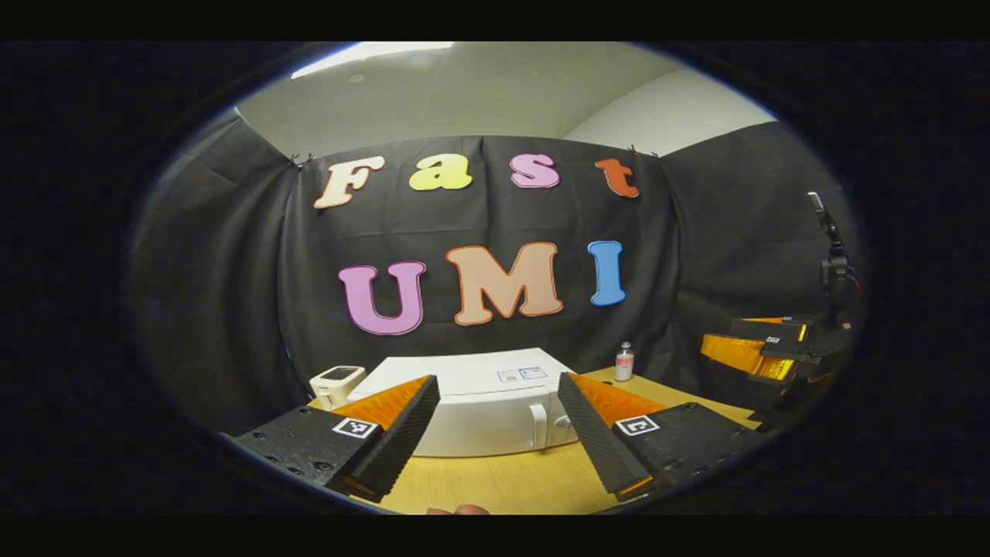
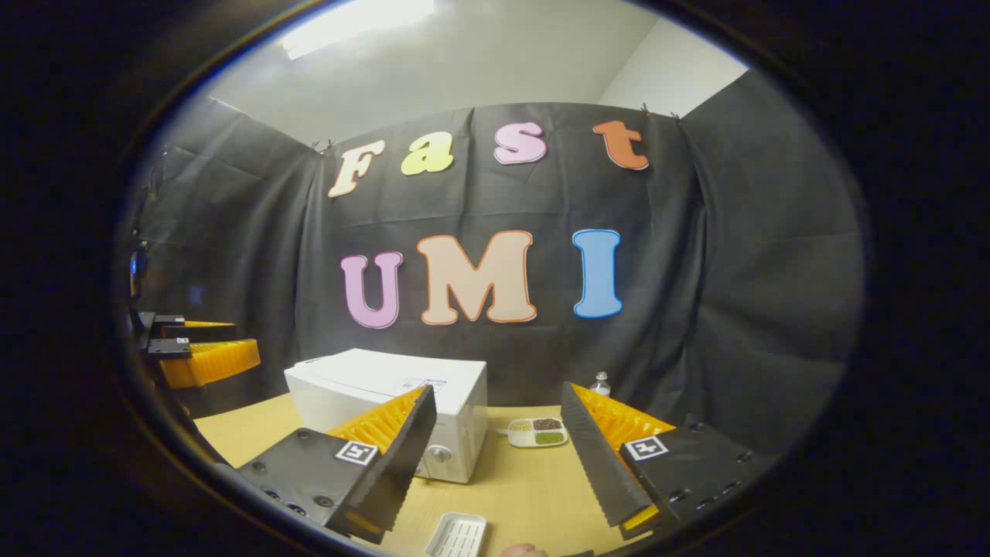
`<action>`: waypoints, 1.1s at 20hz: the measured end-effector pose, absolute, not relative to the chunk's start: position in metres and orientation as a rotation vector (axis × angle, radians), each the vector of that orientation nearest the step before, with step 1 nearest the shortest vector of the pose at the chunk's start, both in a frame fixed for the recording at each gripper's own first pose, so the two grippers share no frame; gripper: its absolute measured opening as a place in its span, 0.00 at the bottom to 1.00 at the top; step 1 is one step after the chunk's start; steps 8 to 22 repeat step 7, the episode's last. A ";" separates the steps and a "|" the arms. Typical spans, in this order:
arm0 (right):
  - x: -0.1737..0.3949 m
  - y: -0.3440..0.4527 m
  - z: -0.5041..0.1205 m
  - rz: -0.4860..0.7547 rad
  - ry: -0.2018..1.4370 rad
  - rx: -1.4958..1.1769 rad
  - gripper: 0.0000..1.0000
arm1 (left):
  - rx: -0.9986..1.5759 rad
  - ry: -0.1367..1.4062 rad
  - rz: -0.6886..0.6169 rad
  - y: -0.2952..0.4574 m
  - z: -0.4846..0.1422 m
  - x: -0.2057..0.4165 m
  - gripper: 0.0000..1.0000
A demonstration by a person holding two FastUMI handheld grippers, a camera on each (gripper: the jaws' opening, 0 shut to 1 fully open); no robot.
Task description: Open the microwave oven with the left hand, put the food in, and close the microwave oven.
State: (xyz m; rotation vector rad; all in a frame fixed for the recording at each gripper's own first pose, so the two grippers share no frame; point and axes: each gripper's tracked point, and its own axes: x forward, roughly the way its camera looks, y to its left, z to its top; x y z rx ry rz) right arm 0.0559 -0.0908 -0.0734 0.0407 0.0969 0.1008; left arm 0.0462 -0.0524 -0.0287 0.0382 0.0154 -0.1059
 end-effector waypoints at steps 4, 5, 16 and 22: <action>0.049 -0.100 -0.074 0.080 0.097 0.029 0.93 | 0.015 0.033 -0.111 -0.054 -0.032 0.045 0.96; 0.049 -0.101 -0.073 0.077 0.095 0.030 0.93 | 0.017 0.033 -0.109 -0.053 -0.032 0.045 0.96; 0.047 -0.103 -0.073 0.074 0.096 0.033 0.93 | 0.020 0.031 -0.106 -0.052 -0.031 0.045 0.96; 0.047 -0.103 -0.073 0.074 0.096 0.033 0.93 | 0.020 0.031 -0.106 -0.052 -0.031 0.045 0.96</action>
